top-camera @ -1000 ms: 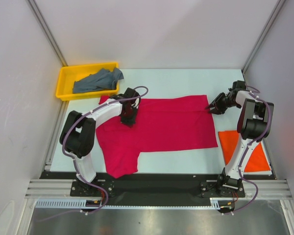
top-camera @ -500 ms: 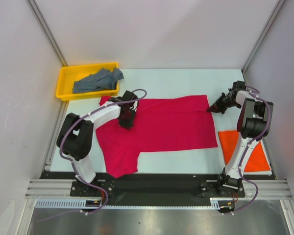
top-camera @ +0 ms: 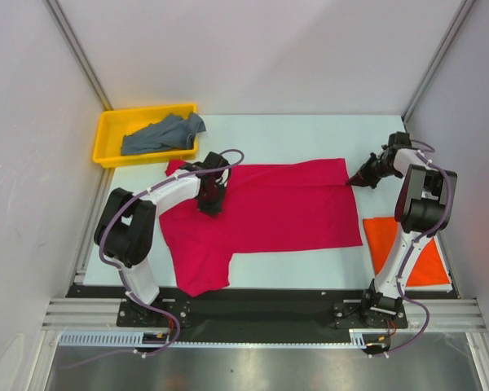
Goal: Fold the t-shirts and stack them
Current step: Fold the tshirt
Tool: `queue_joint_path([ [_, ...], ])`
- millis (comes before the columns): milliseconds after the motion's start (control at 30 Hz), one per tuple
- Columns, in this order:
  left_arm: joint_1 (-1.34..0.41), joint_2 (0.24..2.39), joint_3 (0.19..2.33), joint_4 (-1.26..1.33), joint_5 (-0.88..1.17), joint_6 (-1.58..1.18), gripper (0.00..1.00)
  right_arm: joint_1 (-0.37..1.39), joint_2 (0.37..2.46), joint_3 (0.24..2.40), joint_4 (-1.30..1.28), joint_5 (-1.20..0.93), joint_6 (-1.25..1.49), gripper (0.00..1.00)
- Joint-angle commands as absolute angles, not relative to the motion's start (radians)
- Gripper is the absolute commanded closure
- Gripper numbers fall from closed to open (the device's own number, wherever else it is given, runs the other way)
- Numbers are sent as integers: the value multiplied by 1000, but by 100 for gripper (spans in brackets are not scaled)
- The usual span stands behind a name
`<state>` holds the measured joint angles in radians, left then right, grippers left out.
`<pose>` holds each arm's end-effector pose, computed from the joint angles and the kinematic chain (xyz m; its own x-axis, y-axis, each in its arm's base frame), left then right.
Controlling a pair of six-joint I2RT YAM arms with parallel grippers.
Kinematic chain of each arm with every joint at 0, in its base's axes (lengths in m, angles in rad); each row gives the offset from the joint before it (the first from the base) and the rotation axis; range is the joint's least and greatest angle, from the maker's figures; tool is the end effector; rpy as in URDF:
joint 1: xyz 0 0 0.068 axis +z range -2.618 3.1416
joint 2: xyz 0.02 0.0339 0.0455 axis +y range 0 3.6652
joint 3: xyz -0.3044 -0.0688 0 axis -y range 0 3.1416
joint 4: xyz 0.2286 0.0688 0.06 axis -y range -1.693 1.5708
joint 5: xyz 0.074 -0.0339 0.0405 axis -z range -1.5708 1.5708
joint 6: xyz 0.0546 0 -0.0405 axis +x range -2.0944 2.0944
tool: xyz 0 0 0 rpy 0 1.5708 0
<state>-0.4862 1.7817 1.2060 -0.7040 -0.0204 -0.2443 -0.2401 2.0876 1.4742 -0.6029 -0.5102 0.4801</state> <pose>0.3056 -0.1602 0.2139 -0.9335 0.2199 -0.2832 0.2434 0.9686 -0.0505 0.4280 -0.0773 0.1815 -0.7881 0.6079 -0.0963 0.4587 0.6845 0.5665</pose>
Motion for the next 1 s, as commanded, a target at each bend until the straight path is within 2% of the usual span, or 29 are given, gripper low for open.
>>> queue_joint_path([
  [0,-492,1764,1232,-699,-20,-238,95,-255,2022,1529,-630,-482,443,100],
  [400,-468,1746,1241,-713,-18,-224,98,-268,2029,1566,-673,-460,405,100],
  [567,-462,1729,1241,-716,-8,-209,98,-267,2109,1623,-710,-486,388,100],
  [633,-462,1730,1238,-718,24,-209,97,-264,2114,1612,-695,-489,394,96],
  [700,-460,1736,1236,-719,51,-206,85,-258,2115,1608,-695,-480,394,88],
  [733,-460,1735,1232,-718,54,-206,75,-258,2117,1608,-702,-476,393,85],
  [767,-462,1721,1226,-718,52,-207,57,-259,2114,1609,-709,-469,382,77],
  [867,-456,1643,1229,-729,35,-212,36,-261,2086,1615,-768,-417,342,64],
  [933,-436,1583,1242,-775,15,-233,34,-235,2016,1606,-839,-326,293,61],
  [967,-419,1548,1238,-787,18,-282,34,-213,1966,1591,-851,-284,282,55],
])
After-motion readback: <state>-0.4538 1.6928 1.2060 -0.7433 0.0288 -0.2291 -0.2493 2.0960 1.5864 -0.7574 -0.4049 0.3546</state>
